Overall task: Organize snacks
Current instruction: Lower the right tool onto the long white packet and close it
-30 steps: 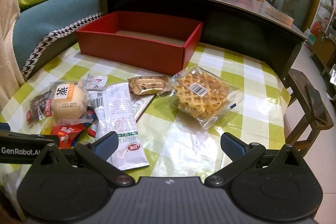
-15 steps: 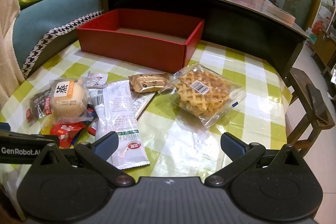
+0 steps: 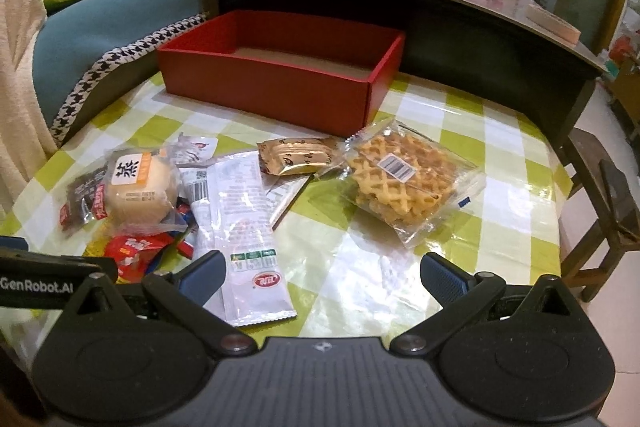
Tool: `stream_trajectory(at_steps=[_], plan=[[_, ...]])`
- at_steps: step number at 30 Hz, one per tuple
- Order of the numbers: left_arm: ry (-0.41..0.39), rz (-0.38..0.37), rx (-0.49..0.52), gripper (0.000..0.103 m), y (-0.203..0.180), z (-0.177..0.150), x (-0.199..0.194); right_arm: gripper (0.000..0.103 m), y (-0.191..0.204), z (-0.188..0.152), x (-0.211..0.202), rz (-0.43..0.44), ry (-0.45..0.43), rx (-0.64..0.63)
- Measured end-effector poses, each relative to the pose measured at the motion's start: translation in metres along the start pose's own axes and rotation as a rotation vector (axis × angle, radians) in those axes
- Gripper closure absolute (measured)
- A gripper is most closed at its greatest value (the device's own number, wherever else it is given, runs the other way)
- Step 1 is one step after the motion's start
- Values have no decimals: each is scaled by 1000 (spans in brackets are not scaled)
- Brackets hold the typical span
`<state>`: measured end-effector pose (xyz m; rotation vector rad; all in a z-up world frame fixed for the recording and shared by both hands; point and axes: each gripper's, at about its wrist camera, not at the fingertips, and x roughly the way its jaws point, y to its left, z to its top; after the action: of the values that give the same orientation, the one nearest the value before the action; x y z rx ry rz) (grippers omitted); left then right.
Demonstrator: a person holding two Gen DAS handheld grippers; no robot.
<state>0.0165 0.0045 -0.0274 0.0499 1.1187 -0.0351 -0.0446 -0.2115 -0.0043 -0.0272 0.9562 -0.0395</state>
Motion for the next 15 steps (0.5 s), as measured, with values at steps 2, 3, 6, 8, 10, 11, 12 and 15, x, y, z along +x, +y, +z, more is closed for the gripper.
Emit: stream_trajectory(at_steps=[2, 3, 6, 8, 10, 11, 12, 15], plan=[[2, 0, -6, 1, 2, 2, 1, 0, -1, 2, 4, 10, 15, 2], [4, -1, -9, 1, 4, 3, 1, 0, -1, 3, 5, 23, 28, 1], [5, -10, -38, 1, 13, 7, 0, 0, -1, 6, 10, 67, 50, 2], [6, -11, -64, 1, 21, 10, -2, 0, 3, 7, 11, 96, 55, -11], [6, -17, -90, 1, 27, 13, -4, 0, 8, 9, 12, 125, 57, -33], [4, -23, -99, 1, 30, 15, -5, 0, 11, 10, 12, 139, 57, -43], [2, -27, -103, 1, 31, 17, -5, 0, 14, 12, 13, 153, 59, -55], [-9, -31, -90, 1, 29, 23, -6, 0, 22, 15, 19, 173, 67, -86]])
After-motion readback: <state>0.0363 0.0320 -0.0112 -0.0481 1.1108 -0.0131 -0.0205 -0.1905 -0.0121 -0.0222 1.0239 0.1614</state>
